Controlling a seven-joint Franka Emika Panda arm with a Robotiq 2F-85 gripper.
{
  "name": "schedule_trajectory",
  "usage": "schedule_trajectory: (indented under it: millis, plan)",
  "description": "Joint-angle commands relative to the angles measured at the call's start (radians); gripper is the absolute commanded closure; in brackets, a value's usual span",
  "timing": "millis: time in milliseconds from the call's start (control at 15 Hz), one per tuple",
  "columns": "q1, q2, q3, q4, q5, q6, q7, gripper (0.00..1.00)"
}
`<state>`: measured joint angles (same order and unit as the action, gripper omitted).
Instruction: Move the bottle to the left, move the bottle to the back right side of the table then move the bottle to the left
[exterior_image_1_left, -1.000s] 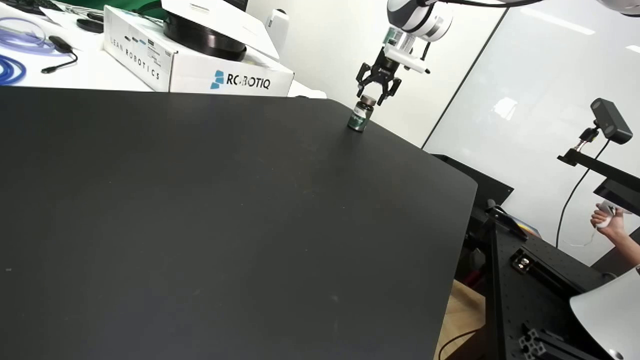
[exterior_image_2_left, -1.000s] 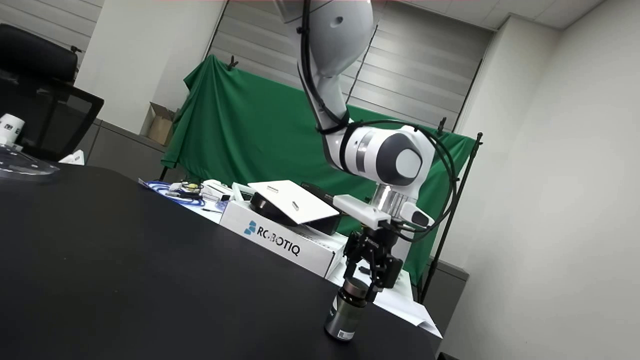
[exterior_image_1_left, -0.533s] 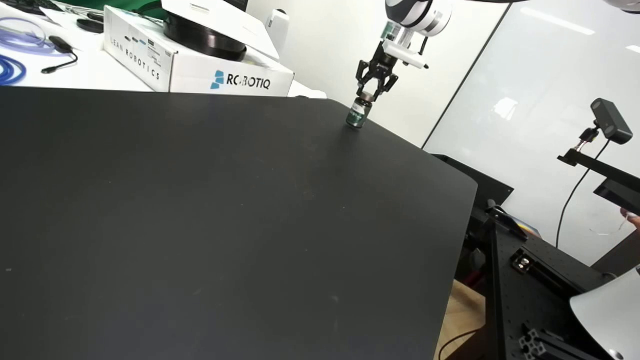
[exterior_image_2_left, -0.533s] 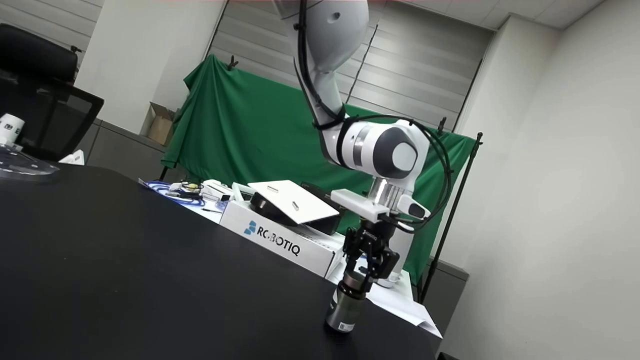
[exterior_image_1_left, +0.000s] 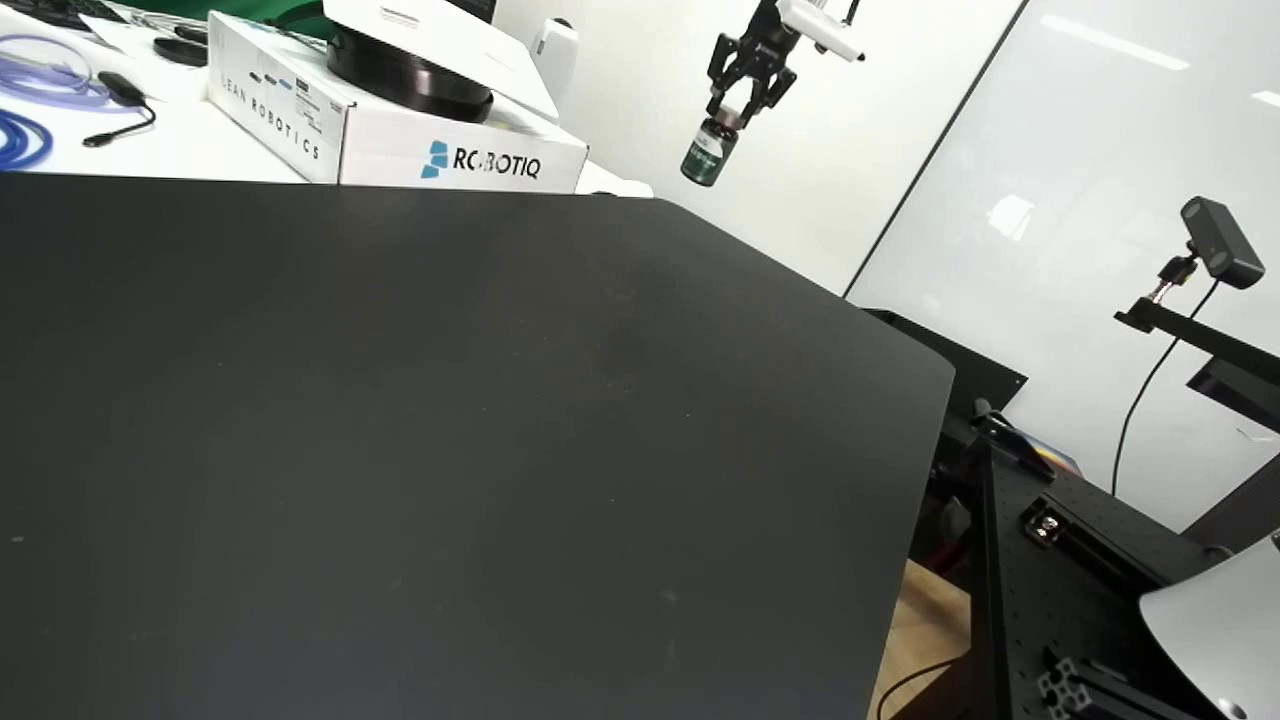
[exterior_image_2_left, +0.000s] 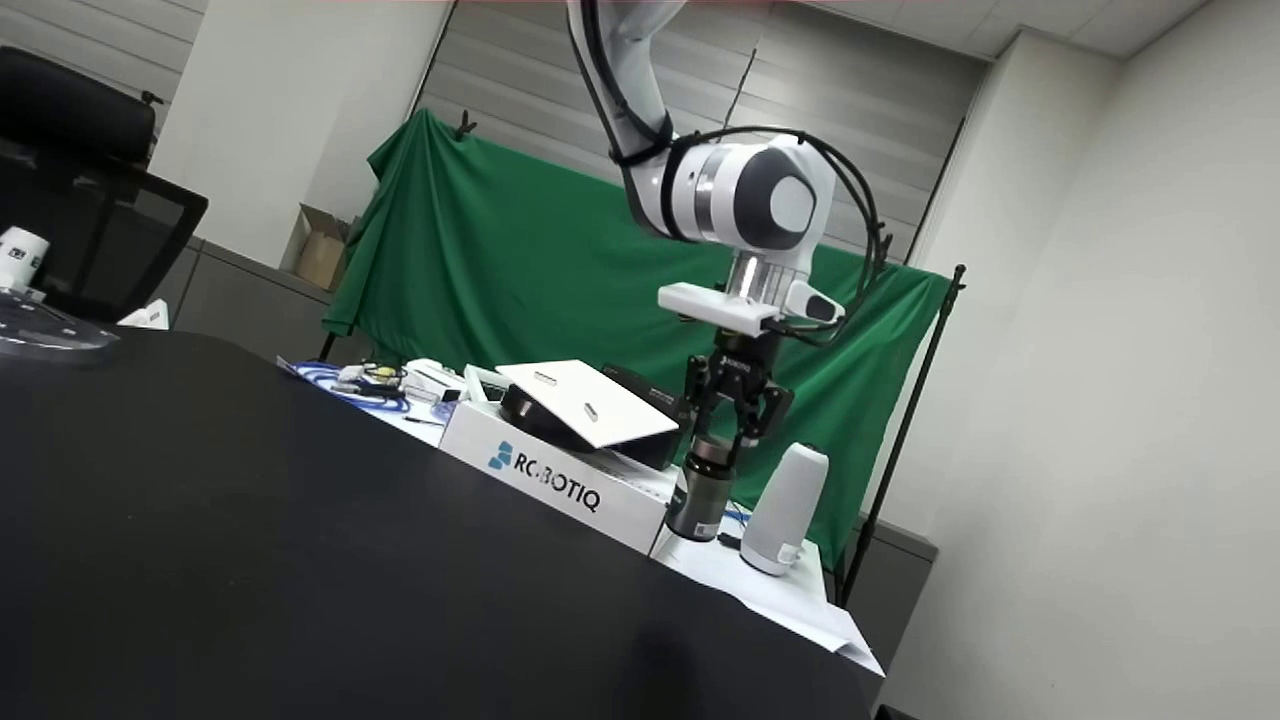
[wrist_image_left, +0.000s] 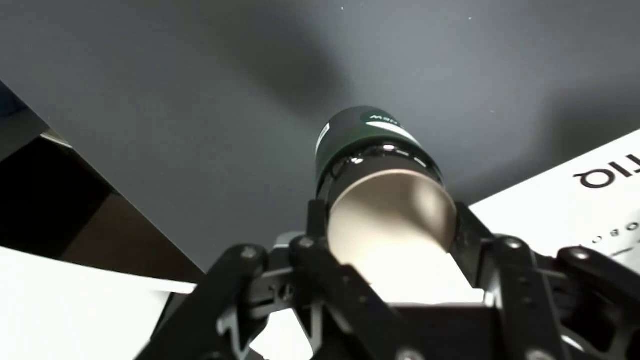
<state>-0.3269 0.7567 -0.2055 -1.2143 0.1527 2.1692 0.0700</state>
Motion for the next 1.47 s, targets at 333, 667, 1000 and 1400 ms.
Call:
schedule_trajectory:
  millis: [333,667,1000,1400]
  plan:
    - [0.172,-0.188,0.031,-0.167,-0.13,0.054,-0.008,0.64]
    - [0.266,-0.192,0.088,-0.193,-0.192,0.047,-0.009,0.64]
    - [0.317,-0.164,0.147,-0.212,-0.201,0.032,-0.04,0.64]
    - [0.306,-0.125,0.204,-0.261,-0.179,0.065,-0.138,0.64]
